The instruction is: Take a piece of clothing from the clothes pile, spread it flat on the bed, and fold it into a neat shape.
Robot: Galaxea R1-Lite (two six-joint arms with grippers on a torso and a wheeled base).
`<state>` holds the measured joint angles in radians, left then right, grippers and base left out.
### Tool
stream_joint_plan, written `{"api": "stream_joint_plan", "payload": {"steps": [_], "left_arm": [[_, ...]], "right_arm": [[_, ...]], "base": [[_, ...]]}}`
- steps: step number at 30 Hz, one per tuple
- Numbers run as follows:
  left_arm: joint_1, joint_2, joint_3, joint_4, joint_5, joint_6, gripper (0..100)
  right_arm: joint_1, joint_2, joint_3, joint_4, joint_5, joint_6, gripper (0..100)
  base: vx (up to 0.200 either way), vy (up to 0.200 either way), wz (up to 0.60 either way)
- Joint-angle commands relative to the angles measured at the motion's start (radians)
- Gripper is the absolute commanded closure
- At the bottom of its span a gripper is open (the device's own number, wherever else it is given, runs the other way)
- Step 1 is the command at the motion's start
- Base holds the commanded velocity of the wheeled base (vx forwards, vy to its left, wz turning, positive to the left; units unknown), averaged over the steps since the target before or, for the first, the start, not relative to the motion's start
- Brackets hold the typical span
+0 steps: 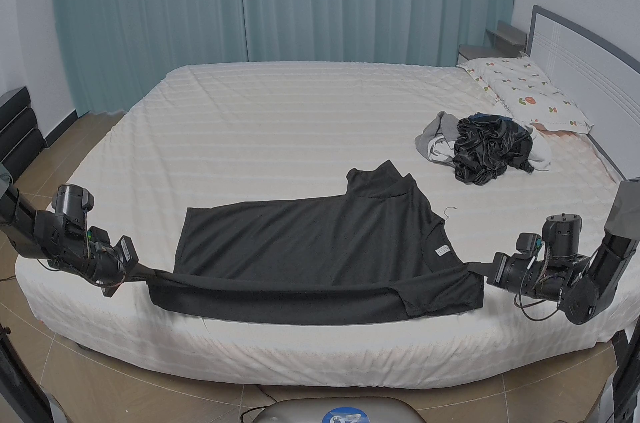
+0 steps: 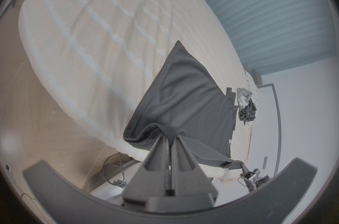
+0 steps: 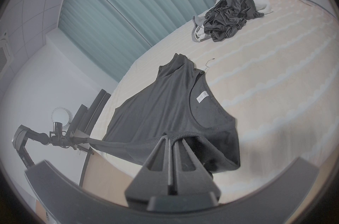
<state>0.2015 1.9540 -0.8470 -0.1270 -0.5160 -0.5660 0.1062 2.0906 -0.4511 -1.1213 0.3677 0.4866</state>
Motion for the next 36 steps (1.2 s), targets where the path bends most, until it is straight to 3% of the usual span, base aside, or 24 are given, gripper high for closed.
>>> {"api": "stream_joint_plan", "payload": {"steps": [1,11,21,27,36], "left_arm": [[-0.005,0.068,-0.021,-0.036,-0.001,-0.04,100],[-0.007,0.151,-0.072,-0.091,0.008,-0.137,100],[-0.051,0.213,-0.093,-0.187,0.071,-0.215,100],[-0.073,0.25,-0.119,-0.191,0.14,-0.224,100],[-0.08,0.273,-0.116,-0.258,0.169,-0.226,100]], "right_arm": [[0.004,0.075,-0.066,0.018,-0.01,0.0,100],[0.007,0.172,-0.133,-0.015,-0.039,0.004,100],[0.009,0.221,-0.195,-0.046,-0.084,0.023,100],[0.009,0.261,-0.196,-0.091,-0.084,0.032,100],[0.01,0.336,-0.202,-0.181,-0.105,0.036,100]], "base": [[0.0,0.0,0.0],[0.0,0.0,0.0],[0.0,0.0,0.0],[0.0,0.0,0.0],[0.0,0.0,0.0]]}}
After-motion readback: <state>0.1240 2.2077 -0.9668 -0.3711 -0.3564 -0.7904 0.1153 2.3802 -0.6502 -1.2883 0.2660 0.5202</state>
